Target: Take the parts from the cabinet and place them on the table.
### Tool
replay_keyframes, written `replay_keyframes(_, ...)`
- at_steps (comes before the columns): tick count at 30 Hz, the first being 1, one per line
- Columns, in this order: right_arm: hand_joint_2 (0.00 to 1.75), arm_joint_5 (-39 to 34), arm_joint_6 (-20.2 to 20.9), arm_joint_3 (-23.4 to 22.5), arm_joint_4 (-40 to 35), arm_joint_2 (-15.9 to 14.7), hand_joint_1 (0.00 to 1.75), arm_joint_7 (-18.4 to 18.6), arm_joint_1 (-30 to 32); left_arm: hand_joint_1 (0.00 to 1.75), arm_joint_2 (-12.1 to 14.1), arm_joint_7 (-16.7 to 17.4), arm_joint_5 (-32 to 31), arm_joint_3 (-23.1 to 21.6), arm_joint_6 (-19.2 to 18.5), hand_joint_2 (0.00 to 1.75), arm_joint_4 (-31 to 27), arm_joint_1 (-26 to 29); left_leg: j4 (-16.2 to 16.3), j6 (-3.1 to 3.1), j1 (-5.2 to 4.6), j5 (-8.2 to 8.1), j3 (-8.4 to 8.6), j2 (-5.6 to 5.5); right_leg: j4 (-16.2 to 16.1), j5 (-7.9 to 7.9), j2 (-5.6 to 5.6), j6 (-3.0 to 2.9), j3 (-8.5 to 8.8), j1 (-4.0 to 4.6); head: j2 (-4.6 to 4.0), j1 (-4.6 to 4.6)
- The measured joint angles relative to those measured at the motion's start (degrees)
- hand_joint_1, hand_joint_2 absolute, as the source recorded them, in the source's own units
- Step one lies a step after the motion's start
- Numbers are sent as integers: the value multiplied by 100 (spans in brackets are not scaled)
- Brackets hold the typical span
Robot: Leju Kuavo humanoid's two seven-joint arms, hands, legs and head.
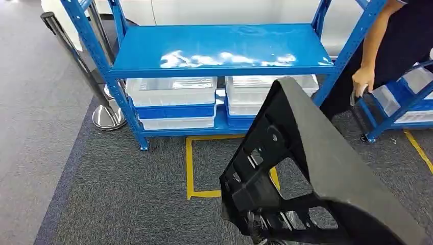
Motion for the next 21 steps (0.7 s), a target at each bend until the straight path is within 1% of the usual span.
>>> replay_keyframes(1, 175, 0, 2, -9, 7, 0, 175, 0, 2, 0, -9, 9, 0, 2, 0, 175, 0, 1, 26, -9, 2, -4, -13, 56, -458, 183, -54, -5, 325, -10, 0, -2)
replay_keyframes(2, 175, 0, 2, -11, 7, 0, 175, -2, 4, 0, -15, 15, 2, 7, 0, 175, 0, -3, 68, -35, 3, -20, -5, 105, -1009, 355, -190, -21, 684, -11, 0, 0)
replay_keyframes(3, 175, 0, 2, -13, 9, 2, 175, -7, -7, 0, -22, 15, 13, 9, 0, 175, 0, -4, 110, -78, -26, -42, -35, 153, -1335, 233, -423, -65, 846, 32, 0, -2)
replay_keyframes(4, 175, 0, 7, -13, 13, 2, 175, -9, 10, 0, -22, 17, 17, 20, 0, 175, -2, -8, 157, -111, -47, -52, -56, 181, -1344, 292, -335, -142, 809, 60, 0, -7)
replay_keyframes(6, 175, 0, 7, -22, 17, 2, 175, -13, 32, 0, -22, 17, 18, 44, 0, 175, -2, -26, 147, -168, -49, -27, -51, 255, -1315, 300, -254, -198, 752, 82, 2, -4)
replay_keyframes(7, 175, 0, 7, -24, 17, 2, 175, -13, 45, 0, -22, 17, 20, 48, 0, 175, -2, -41, 149, -192, -45, -27, -47, 307, -1336, 321, -192, -238, 731, 70, 0, -2)
replay_keyframes(8, 175, 0, 7, -24, 15, 9, 175, -17, 49, 0, -22, 17, 24, 52, 0, 175, -4, -40, 158, -231, -21, -81, -70, 247, -1378, 362, -152, -299, 746, 28, 2, -4)
replay_keyframes(9, 175, -2, 0, -31, 15, 15, 175, -20, 55, 0, -22, 15, 33, 61, 0, 175, -4, -39, 331, -260, -8, -236, -124, 35, -1393, 381, -117, -332, 730, 28, 0, -4)
replay_keyframes(10, 175, -7, 2, -33, 15, 28, 175, -22, 50, 0, -22, 15, 35, 74, 0, 175, -4, -36, 682, -276, 0, -459, -276, -131, -1392, 395, -79, -355, 703, 26, 0, -7)
replay_keyframes(11, 175, -7, 0, -35, 17, 35, 175, -22, 54, 0, -22, 15, 37, 87, -2, 175, -4, -26, 1194, -291, 14, -719, -513, -226, -1392, 408, -26, -372, 675, 33, 0, -4)
replay_keyframes(12, 175, -7, -9, -37, 17, 37, 175, -24, 59, 0, -22, 17, 37, 94, -4, 175, -4, -12, 1664, -299, 15, -906, -728, -261, -1389, 418, 34, -383, 655, 40, 0, -4)
replay_keyframes(13, 175, -7, -20, -46, 28, 39, 175, -26, 67, 0, -22, 17, 39, 96, -9, 175, -4, 0, 1973, -297, 14, -963, -871, -276, -1386, 428, 107, -388, 644, 49, 0, -6)
replay_keyframes(14, 175, -5, -20, -54, 41, 42, 175, -26, 79, 0, -24, 17, 39, 96, -11, 175, -4, 15, 1967, -286, 14, -855, -870, -280, -1383, 434, 185, -387, 648, 56, 0, -4)
replay_keyframes(15, 175, -4, -20, -61, 48, 46, 175, -33, 92, 0, -24, 17, 41, 98, -11, 175, -4, 20, 1706, -264, 13, -641, -757, -289, -1375, 437, 261, -382, 654, 63, 0, -7)
replay_keyframes(16, 175, -4, -20, -61, 50, 46, 175, -37, 101, 0, -24, 17, 42, 98, -11, 175, -4, 19, 1222, -229, 11, -340, -532, -326, -1369, 441, 345, -376, 665, 71, 0, -4)
replay_keyframes(17, 175, -4, -20, -61, 50, 46, 175, -44, 104, 0, -24, 15, 44, 101, -11, 175, -4, 16, 666, -178, 6, -48, -289, -458, -1367, 444, 422, -371, 675, 78, 0, -4)
replay_keyframes(18, 175, -4, -22, -63, 50, 48, 175, -46, 105, 0, -9, 17, 46, 107, -11, 175, -4, 27, 329, -108, 11, 13, -159, -776, -1366, 453, 475, -356, 658, 62, 2, -2)
replay_keyframes(19, 175, -4, -24, -68, 57, 52, 175, -48, 95, 0, 4, 13, 48, 114, -11, 175, -4, 32, 221, -104, 22, 8, -141, -820, -1334, 467, 535, -317, 633, 91, 0, -2)
replay_keyframes(20, 175, -4, -33, -72, 57, 63, 175, -50, 111, 0, 2, 13, 50, 114, -13, 175, -4, 11, 175, -119, 0, -47, -115, -755, -1329, 490, 594, -279, 576, 59, 0, -11)
replay_keyframes(21, 175, -4, -35, -85, 57, 68, 175, -50, 132, 0, 2, 13, 52, 114, -15, 175, -4, -25, 184, -113, -14, -43, -125, -717, -1346, 520, 657, -225, 547, 35, 0, -11)
